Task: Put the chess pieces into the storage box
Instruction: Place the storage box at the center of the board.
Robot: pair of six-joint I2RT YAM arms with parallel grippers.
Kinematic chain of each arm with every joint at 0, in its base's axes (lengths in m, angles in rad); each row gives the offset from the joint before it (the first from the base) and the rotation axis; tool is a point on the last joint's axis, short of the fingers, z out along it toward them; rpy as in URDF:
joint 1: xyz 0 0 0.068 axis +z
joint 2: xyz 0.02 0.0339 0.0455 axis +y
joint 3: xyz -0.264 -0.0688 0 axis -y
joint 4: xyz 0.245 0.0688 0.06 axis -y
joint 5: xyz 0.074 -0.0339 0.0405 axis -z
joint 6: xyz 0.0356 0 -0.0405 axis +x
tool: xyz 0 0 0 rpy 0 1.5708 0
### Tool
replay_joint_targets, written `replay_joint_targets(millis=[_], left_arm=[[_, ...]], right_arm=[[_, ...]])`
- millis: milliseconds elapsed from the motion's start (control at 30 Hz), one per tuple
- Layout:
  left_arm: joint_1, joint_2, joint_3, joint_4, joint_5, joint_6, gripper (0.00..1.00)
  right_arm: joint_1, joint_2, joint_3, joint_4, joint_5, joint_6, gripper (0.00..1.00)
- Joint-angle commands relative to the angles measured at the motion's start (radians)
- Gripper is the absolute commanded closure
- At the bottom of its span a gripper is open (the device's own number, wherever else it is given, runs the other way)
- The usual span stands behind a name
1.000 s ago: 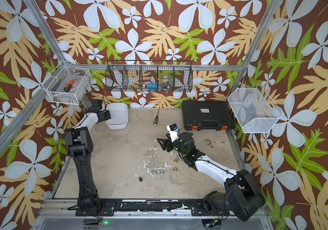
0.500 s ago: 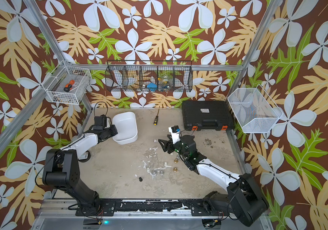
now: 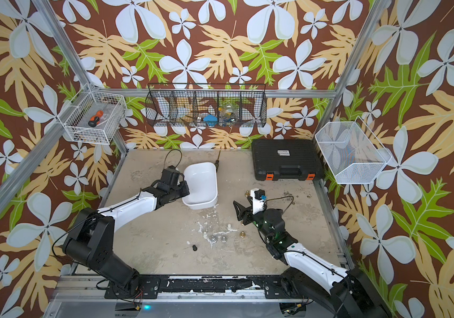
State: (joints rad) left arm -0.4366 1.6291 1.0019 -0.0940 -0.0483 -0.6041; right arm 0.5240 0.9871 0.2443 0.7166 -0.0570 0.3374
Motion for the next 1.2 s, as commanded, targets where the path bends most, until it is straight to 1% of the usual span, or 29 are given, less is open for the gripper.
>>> replay_joint_targets(millis=[0, 267, 367, 800, 1167], left_arm=[[-0.039, 0.017, 0.004, 0.003, -0.022, -0.036, 1.00], [-0.085, 0.039, 0.003, 0.010, -0.041, -0.054, 1.00], [-0.112, 0.038, 0.003, -0.004, -0.078, -0.055, 1.00], [-0.139, 0.064, -0.016, 0.004, -0.107, -0.068, 1.00], [-0.170, 0.055, -0.048, 0.004, -0.148, -0.074, 1.00]], right_arm=[[0.001, -0.017, -0.039, 0.129, 0.081, 0.022, 0.24], [0.003, 0.004, -0.054, 0.165, 0.066, 0.026, 0.24], [0.002, 0.014, -0.054, 0.173, 0.069, 0.026, 0.24], [0.002, 0.052, -0.042, 0.178, 0.061, 0.032, 0.24], [0.002, 0.066, -0.031, 0.165, 0.063, 0.034, 0.23]])
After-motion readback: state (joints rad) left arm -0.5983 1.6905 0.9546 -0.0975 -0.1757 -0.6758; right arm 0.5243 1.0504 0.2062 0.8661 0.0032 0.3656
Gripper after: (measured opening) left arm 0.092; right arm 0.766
